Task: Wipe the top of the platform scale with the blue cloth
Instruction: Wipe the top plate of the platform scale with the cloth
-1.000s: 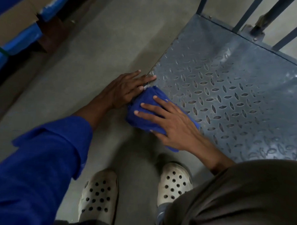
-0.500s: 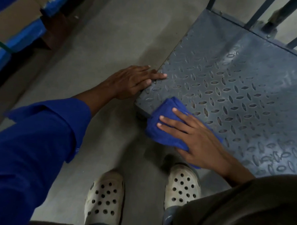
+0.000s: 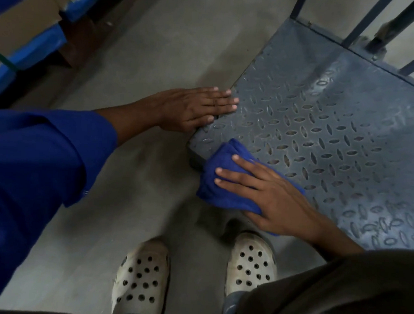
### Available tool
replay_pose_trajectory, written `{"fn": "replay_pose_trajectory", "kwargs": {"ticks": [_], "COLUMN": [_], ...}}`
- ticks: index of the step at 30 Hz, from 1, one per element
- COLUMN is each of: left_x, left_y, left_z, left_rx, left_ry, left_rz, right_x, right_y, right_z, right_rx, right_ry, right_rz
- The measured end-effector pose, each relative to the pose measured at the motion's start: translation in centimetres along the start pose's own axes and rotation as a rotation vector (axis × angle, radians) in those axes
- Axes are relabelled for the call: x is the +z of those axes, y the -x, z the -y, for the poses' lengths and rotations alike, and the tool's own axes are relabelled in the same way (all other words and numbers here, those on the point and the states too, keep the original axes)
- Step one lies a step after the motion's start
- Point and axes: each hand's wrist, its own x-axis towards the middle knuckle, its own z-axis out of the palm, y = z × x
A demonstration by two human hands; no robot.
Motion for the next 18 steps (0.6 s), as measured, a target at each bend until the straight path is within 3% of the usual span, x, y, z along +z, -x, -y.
{"fn": "replay_pose_trajectory", "kwargs": {"ticks": [10,13,16,18], "left_x": [-0.9,-0.9,-0.6,-0.5], "left_y": [-1.0,-1.0,-1.0,-0.9], "left_z": [1.1,1.1,1.1,1.0], "left_rx": [0.016,0.028,0.031,0.003], "left_ry": [0.035,0.003,-0.042,-0.027], "left_rz": [0.086,0.075,0.058,0.062], "right_x": [0.3,0.6,0.5,-0.5], "right_y": [-10.7,-9.6,-7.4,-7.9], "right_z": [-0.3,0.9,0.5,-1.6], "right_rx": [-0.062,-0.082,-0.212,-0.192], "right_ry": [-0.014,0.010,-0.027,-0.093], "right_rz": [-0.012,0.014,0.112,0.079]}}
